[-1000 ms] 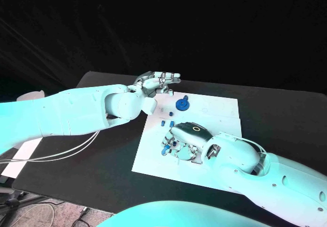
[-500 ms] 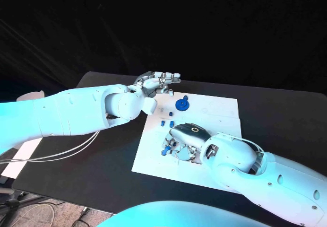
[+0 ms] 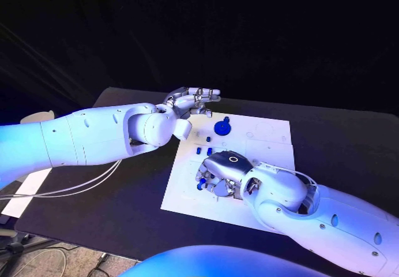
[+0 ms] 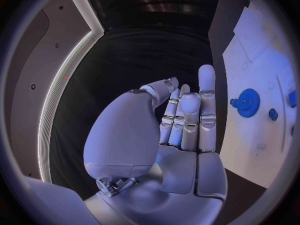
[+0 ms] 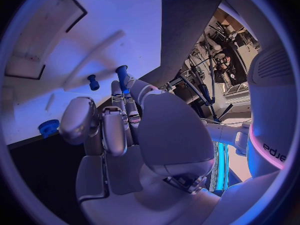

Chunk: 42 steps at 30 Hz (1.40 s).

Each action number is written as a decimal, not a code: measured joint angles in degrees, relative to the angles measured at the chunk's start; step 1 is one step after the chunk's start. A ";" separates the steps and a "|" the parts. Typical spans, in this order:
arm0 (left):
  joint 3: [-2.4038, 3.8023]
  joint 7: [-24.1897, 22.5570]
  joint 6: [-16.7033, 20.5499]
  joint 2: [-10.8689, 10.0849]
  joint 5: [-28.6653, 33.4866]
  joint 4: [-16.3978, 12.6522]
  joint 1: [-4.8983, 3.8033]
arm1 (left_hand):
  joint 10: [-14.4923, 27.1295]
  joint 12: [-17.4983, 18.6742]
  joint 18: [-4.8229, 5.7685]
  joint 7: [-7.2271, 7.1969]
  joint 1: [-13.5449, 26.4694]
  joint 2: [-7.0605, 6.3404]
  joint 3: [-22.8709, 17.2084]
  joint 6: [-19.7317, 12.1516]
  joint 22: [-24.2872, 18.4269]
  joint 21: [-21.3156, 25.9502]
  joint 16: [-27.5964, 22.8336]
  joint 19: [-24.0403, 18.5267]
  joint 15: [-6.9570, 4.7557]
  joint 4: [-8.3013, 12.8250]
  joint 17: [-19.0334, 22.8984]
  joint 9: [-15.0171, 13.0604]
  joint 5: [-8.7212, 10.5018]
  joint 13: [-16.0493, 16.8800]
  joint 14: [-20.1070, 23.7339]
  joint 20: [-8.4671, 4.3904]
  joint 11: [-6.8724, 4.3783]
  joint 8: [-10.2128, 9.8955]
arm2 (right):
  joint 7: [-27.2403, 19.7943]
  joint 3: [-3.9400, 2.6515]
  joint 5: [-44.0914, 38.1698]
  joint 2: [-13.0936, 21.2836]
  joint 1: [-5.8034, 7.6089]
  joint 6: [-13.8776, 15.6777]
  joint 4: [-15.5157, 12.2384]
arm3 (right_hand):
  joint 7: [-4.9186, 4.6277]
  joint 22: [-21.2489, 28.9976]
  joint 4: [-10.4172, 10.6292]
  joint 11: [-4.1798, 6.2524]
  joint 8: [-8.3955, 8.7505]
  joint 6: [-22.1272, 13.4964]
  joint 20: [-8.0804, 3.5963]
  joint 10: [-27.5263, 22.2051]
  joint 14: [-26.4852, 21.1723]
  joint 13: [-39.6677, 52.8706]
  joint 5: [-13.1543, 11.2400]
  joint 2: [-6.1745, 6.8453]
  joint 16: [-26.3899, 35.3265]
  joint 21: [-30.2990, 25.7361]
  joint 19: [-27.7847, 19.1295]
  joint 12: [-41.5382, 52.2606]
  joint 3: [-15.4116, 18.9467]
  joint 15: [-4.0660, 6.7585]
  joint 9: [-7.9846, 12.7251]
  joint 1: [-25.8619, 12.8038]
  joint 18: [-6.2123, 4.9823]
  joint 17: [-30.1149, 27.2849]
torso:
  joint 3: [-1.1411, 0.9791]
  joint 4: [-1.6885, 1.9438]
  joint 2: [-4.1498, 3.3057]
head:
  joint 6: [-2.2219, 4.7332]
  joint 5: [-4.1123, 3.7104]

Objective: Assemble the parts on the task board

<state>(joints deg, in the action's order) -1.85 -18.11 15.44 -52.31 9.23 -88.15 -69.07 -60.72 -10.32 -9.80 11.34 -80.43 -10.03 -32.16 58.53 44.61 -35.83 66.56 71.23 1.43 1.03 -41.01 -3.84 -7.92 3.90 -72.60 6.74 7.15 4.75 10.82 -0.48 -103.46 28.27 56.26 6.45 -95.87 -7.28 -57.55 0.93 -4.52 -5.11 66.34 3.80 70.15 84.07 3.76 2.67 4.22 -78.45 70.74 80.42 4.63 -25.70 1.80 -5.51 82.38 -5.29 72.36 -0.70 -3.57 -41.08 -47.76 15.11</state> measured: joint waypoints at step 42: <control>-0.05 0.05 -0.06 -1.18 -0.09 -0.11 0.02 | 0.21 0.00 0.00 0.00 0.23 0.23 0.16 0.00 0.04 0.00 0.00 0.00 0.00 0.16 0.10 0.00 0.00 0.00 0.00 0.00 0.21 0.00 | 6.71 -1.31 20.61 31.14 3.85 10.92 -14.82 | 0.02 -2.10 7.07 2.84 -0.85 -7.05 -0.33 9.15 -0.16 7.61 4.03 2.32 -1.45 1.40 0.92 13.46 19.71 0.58 1.10 -6.02 -0.89 0.97 | 0.21 -2.11 0.77 | 2.36 -3.91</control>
<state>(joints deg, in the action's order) -1.90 -18.06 15.39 -53.49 9.13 -88.26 -69.05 -60.50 -10.32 -9.80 11.33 -80.20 -9.80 -32.00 58.53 44.65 -35.83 66.56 71.23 1.43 1.19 -40.91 -3.84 -7.92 3.90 -72.60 6.74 7.36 4.75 17.53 -1.79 -82.85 59.42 60.10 17.37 -110.69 -7.25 -59.65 8.00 -1.68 -5.96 59.29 3.47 79.30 83.92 11.37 6.71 6.54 -79.89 72.15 81.35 18.08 -6.00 2.38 -4.42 76.36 -6.18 73.33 -0.49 -5.68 -40.30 -45.40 11.20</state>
